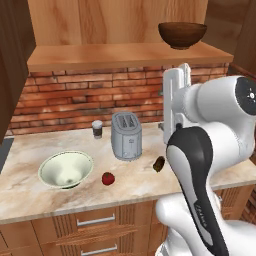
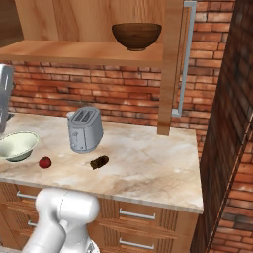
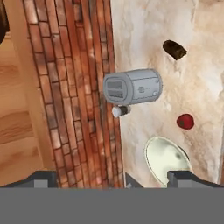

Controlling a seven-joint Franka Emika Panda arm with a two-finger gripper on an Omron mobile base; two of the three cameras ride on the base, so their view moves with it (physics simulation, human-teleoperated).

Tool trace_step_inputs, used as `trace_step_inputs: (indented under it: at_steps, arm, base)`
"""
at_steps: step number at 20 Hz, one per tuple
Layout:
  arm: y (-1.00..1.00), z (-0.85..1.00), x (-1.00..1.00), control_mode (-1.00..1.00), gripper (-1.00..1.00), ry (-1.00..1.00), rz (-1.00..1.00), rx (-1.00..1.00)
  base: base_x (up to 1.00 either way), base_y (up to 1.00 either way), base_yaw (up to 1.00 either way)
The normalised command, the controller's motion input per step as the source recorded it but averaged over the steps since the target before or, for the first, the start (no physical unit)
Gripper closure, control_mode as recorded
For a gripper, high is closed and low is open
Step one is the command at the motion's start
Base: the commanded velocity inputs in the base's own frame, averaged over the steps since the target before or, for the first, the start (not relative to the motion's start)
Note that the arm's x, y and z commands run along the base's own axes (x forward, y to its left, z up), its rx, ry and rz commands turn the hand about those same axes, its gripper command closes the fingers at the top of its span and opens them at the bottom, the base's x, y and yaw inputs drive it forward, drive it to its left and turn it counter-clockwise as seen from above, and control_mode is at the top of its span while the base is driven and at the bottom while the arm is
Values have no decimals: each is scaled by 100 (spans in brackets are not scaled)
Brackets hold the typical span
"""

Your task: Pick both bowls and place them on the counter. Then place the tomato in one bowl and place the sweet potato in the other bowl.

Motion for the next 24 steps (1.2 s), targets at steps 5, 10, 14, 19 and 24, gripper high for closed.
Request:
trace_step_inputs:
  at_steps: [5, 10, 14, 19, 24]
  arm:
    - [-44, 40, -5, -100, -100, -9, -18, -4]
    - [-38, 37, -3, -100, -100, -5, -18, -4]
    - [-31, 30, -1, -100, -100, -1, -16, -6]
    - [-31, 35, 0, -100, -100, 0, -15, -2]
    - [-34, 15, 10, -100, -100, -1, -13, -6]
  base:
    - [0, 0, 0]
    - [0, 0, 0]
    - [0, 0, 0]
    - [0, 0, 0]
    - [0, 0, 0]
